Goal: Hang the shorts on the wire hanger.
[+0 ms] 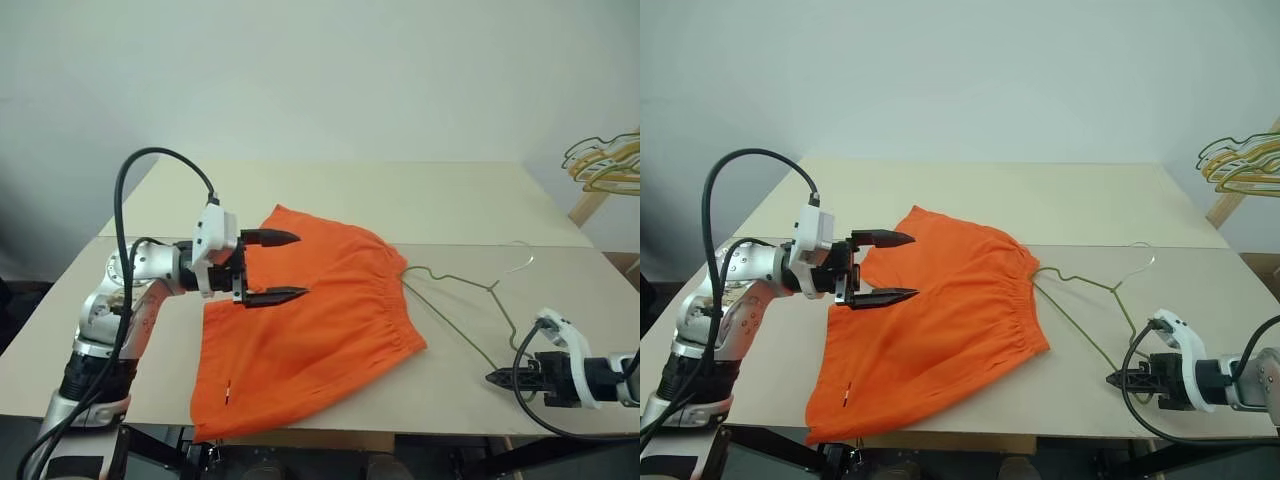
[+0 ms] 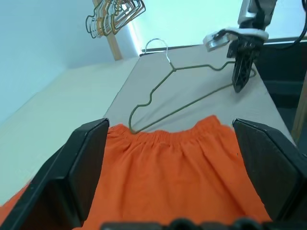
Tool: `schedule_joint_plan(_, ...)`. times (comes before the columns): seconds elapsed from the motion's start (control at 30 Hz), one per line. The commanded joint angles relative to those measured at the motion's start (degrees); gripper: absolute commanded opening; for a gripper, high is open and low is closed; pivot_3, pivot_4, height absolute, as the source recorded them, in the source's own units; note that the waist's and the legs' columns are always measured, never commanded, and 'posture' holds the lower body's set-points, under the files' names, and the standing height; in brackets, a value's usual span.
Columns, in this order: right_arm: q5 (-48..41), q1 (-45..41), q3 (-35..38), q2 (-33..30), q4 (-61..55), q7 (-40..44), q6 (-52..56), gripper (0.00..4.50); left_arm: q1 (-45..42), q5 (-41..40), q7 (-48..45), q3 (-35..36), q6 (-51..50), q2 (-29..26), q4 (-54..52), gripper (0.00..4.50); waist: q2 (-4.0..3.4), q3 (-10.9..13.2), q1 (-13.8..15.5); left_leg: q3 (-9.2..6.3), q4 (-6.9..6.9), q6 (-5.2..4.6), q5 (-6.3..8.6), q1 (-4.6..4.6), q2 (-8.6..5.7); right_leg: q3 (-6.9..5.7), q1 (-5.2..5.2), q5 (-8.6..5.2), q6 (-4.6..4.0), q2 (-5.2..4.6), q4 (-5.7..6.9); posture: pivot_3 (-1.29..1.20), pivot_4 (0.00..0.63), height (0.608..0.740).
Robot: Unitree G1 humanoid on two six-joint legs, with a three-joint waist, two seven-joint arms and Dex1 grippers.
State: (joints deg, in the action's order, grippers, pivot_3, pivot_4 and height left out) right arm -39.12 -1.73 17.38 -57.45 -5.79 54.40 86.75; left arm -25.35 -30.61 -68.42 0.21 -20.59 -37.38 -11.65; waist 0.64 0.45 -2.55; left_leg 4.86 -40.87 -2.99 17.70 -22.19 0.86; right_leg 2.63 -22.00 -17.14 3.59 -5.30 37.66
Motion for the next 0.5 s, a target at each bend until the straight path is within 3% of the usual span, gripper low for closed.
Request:
schedule_joint_plan(0.03,-2.5,1.4,3.8,-0.7,0.6,0.6,1.5,0.00,3.1,-2.5,0.0,0.7,-2.0,-1.3,-5.0,4.47,-0.01,0.0,0.1,0.00,0.00,0.00,0.00,-0.02,-0.01,0.00,0.00,0.00,0.00,-0.01,-0.02,-0.08,0.000,0.740)
schedule_joint_plan(0.5,-7.0,4.1,1.4,-7.2,-0.6,6.5,-1.8,0.00,5.4,-4.2,-1.1,0.8,-4.1,-3.9,-7.8,4.47,-0.04,0.0,0.2,-0.04,0.16,-0.16,0.11,0.64,0.02,-0.08,0.89,0.00,0.04,0.07,-0.61,-0.07,0.000,0.740)
